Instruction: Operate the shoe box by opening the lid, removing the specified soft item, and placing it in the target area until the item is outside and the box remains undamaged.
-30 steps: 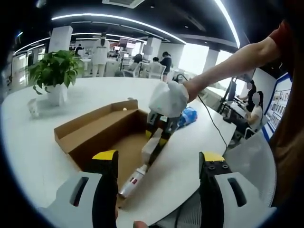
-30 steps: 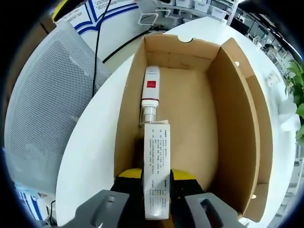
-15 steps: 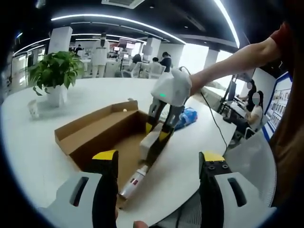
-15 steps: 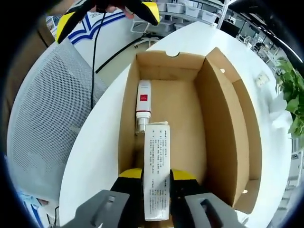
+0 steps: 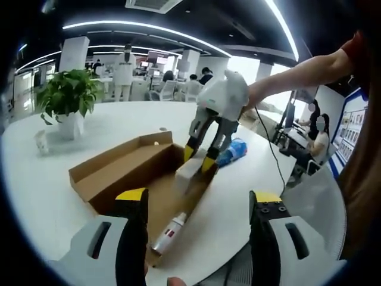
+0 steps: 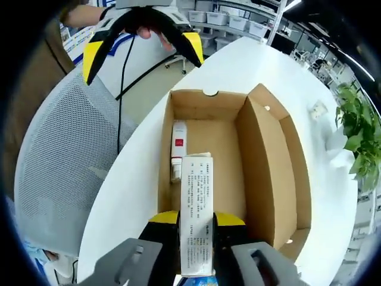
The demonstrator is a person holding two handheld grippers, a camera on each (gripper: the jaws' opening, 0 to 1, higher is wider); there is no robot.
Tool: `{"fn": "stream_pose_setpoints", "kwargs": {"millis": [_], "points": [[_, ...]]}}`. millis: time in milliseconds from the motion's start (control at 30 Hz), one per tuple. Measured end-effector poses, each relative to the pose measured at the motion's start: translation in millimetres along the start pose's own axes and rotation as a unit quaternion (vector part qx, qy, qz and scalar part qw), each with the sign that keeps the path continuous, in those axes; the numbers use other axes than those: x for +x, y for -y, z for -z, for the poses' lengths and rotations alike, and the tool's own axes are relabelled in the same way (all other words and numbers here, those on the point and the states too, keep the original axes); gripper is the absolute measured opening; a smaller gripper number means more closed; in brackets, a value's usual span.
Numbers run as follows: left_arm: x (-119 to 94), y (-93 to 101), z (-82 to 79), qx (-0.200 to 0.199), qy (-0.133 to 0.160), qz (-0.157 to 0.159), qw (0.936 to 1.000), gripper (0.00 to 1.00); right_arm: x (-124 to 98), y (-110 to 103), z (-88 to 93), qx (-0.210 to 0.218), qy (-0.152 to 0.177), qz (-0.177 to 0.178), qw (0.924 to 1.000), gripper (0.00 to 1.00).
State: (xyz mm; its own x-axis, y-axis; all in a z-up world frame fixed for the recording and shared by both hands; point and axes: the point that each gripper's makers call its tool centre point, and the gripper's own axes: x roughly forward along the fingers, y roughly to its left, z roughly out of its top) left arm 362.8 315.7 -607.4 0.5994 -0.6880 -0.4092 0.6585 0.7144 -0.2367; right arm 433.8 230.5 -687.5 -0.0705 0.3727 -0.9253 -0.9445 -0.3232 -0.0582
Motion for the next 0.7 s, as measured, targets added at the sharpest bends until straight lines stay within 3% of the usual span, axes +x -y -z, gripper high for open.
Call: {"fn": "stream_pose_setpoints", "kwargs": {"millis": [367,700], "points": [[0,0.7,-5.9,0.007,0.004,0.005,1.0000,0.69,-28,-6,3.4,-0.002,-0.002,0.017,0.9998,0.15],[8,7.3,-13.0,0.019,0.000,0.019,0.9997,0.69,-51,-14,30.3,0.029,-0.003,0.038,0.9988,0.15]]}}
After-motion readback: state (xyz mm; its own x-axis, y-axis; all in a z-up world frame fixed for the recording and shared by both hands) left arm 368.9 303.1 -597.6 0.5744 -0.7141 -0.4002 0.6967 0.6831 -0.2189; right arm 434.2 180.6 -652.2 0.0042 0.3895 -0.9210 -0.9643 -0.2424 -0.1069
